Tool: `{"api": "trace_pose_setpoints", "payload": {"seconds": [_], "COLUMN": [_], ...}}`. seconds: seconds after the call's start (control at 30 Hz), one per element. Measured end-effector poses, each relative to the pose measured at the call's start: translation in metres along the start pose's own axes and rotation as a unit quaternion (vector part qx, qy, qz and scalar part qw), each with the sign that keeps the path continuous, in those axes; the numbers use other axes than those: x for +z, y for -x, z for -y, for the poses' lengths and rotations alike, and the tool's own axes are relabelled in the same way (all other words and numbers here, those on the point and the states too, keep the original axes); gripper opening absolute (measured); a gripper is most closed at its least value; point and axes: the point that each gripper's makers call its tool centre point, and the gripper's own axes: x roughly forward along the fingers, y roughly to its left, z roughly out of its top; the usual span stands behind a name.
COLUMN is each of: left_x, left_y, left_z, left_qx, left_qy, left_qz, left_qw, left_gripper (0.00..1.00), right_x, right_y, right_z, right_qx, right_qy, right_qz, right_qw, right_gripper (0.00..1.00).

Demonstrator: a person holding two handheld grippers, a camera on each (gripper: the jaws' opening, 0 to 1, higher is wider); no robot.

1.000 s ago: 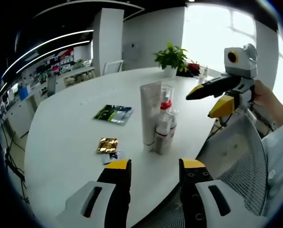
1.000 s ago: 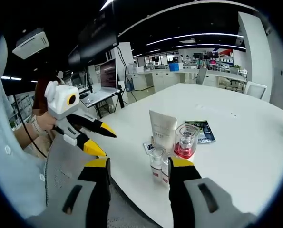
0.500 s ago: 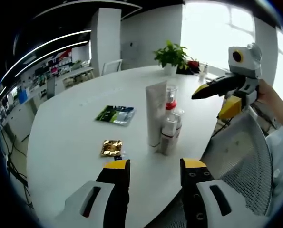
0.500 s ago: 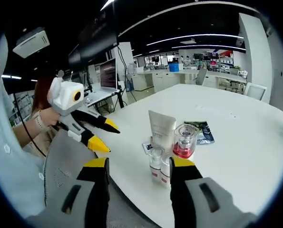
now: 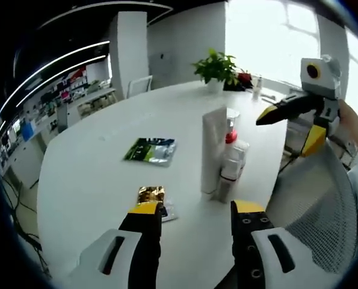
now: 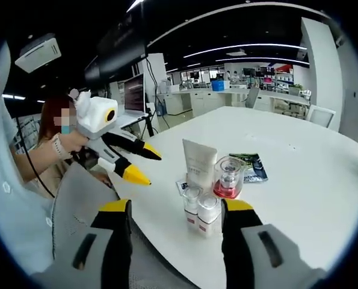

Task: Arrange the skincare products in the storage area until every visible bottle or jar stands upright without overlapping.

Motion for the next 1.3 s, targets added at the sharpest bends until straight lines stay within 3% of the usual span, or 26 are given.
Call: {"api": "trace_pose_setpoints", "payload": {"seconds": [0.43, 0.83, 1.13, 1.3], "left_x": [0.009, 0.019, 0.027, 0.033], "left_y": [-0.021, -0.033, -0.052, -0.063], "left_z": [-0.022, -0.043, -0.053, -0.062], "left_qx": [-0.01, -0.029, -0.052, -0.061], "left_qy": [0.009, 0.024, 0.029, 0.038], "left_qz": [0.002, 0.006, 0.001, 0.002], "left_qw": [0.9999, 0.9993, 0.9982, 0.9974], "left_gripper": [0.56, 0.62, 0.69, 0.71], "right_x": [0.007, 0.049, 0.049, 0.058], "right_y": [0.004, 0.025, 0.007, -0.001], "right_z": [0.027, 0.08, 0.117, 0.134], "right_qx": [-0.012, -0.026, -0.026, -0.027], "right_qy": [-0.022, -0.084, -0.115, -0.127], "right_qz": [0.004, 0.075, 0.063, 0.078], "right_qw": [0.9997, 0.9933, 0.991, 0.9884], "right_gripper": [0.83, 0.85, 0.86, 0.87]}}
